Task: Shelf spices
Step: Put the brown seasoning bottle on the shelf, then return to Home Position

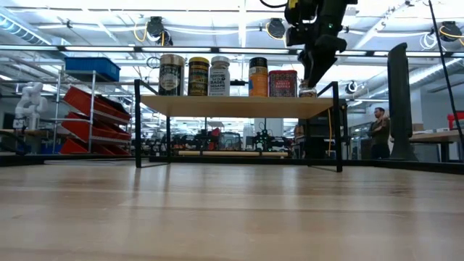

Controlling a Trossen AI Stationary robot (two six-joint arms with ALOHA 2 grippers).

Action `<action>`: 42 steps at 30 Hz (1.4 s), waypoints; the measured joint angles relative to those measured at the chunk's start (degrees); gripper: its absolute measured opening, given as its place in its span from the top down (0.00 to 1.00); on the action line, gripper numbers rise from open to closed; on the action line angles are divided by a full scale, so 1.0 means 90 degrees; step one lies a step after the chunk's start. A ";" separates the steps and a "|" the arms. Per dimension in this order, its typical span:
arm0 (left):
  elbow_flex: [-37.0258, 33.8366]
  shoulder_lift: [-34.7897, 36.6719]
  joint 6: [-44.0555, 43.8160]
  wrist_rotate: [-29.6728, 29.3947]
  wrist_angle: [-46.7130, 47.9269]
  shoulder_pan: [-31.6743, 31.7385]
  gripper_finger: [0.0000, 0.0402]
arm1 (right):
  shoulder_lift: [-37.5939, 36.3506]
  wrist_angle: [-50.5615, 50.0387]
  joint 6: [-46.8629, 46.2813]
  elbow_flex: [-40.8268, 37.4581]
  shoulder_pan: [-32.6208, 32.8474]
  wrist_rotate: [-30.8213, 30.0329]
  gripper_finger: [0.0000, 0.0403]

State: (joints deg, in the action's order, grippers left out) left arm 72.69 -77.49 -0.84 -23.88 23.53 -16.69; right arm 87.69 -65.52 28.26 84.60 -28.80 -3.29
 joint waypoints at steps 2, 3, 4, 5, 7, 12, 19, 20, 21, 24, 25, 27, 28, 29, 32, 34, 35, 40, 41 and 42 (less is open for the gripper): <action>0.0000 0.0000 0.0000 0.0000 0.0000 0.0000 0.04 | -0.0053 -0.0014 -0.0077 0.0000 0.0016 0.0000 0.45; 0.0000 0.0000 0.0002 0.0000 0.0000 -0.0002 0.04 | -0.0096 -0.0014 -0.0125 0.0000 0.0033 -0.0005 0.45; 0.0000 0.0000 0.0000 0.0000 0.0000 -0.0002 0.04 | -0.0144 -0.0008 -0.0145 0.0000 0.0042 -0.0054 0.45; 0.0000 0.0000 -0.0013 0.0000 0.0000 0.0000 0.04 | -0.0208 0.0007 -0.0168 0.0000 0.0055 -0.0129 0.45; 0.0000 0.0000 -0.0039 0.0000 0.0000 -0.0002 0.04 | -0.0343 0.0012 -0.0234 0.0000 0.0082 -0.0141 0.45; 0.0000 0.0000 -0.0044 0.0000 0.0000 -0.0002 0.04 | -0.0830 -0.0122 -0.0590 0.0000 0.0244 0.0079 0.42; 0.0000 0.0000 -0.0044 0.0000 0.0000 -0.0002 0.04 | -0.1689 -0.0140 -0.1516 0.0000 0.1016 0.0389 0.39; 0.0000 0.0000 -0.0046 0.0000 0.0000 -0.0002 0.04 | -0.1801 -0.0140 -0.1712 0.0000 0.1181 0.0391 0.39; 0.0000 0.0000 -0.0046 0.0000 0.0000 -0.0002 0.04 | -0.1917 -0.0140 -0.1932 0.0000 0.1366 0.0392 0.39; 0.0000 0.0000 -0.0050 -0.0016 0.0000 -0.0001 0.04 | -0.2204 -0.0140 -0.2684 0.0000 0.2015 0.0413 0.39; 0.0000 0.0000 -0.0064 -0.0016 -0.0001 -0.0011 0.04 | -0.2270 -0.0142 -0.2944 0.0002 0.2262 0.0435 0.39; 0.0000 0.0000 -0.0110 -0.0010 -0.0003 -0.0058 0.04 | -0.2375 -0.0175 -0.3364 0.0002 0.2764 0.0653 0.39; 0.0000 0.0003 -0.0109 -0.0005 -0.0017 -0.0092 0.04 | -0.2408 -0.0173 -0.3551 0.0002 0.3010 0.0741 0.40; 0.0000 0.0023 -0.0091 -0.0002 -0.0034 -0.0122 0.04 | -0.2429 -0.0179 -0.3756 0.0002 0.3277 0.0753 0.40; 0.0002 0.0067 -0.0043 -0.0007 -0.0049 -0.0188 0.04 | -0.2464 -0.0346 -0.4347 0.0002 0.4055 0.0550 0.44; 0.0002 0.0106 -0.0043 -0.0007 -0.0024 -0.0240 0.06 | -0.2466 -0.0443 -0.4657 -0.0029 0.4530 0.0160 0.48; 0.0002 0.0113 -0.0045 0.0010 -0.0023 -0.0253 0.08 | -0.2466 -0.0500 -0.4784 -0.0065 0.4764 -0.0043 0.50; 0.0004 0.0181 -0.0285 0.0057 -0.0002 -0.0337 0.23 | -0.2466 -0.0586 -0.5367 -0.0360 0.5768 -0.0915 0.63; 0.0004 0.0186 -0.0360 0.0047 0.0001 -0.0340 0.27 | -0.2466 -0.0589 -0.5479 -0.0434 0.5935 -0.1024 0.66; 0.0005 0.0195 -0.0437 0.0019 0.0021 -0.0356 0.31 | -0.2469 -0.0587 -0.5593 -0.0511 0.6089 -0.1183 0.69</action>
State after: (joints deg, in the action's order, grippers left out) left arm 72.73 -75.74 -4.77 -23.70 23.72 -19.89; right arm 65.47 -70.81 -22.07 80.00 26.00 -13.94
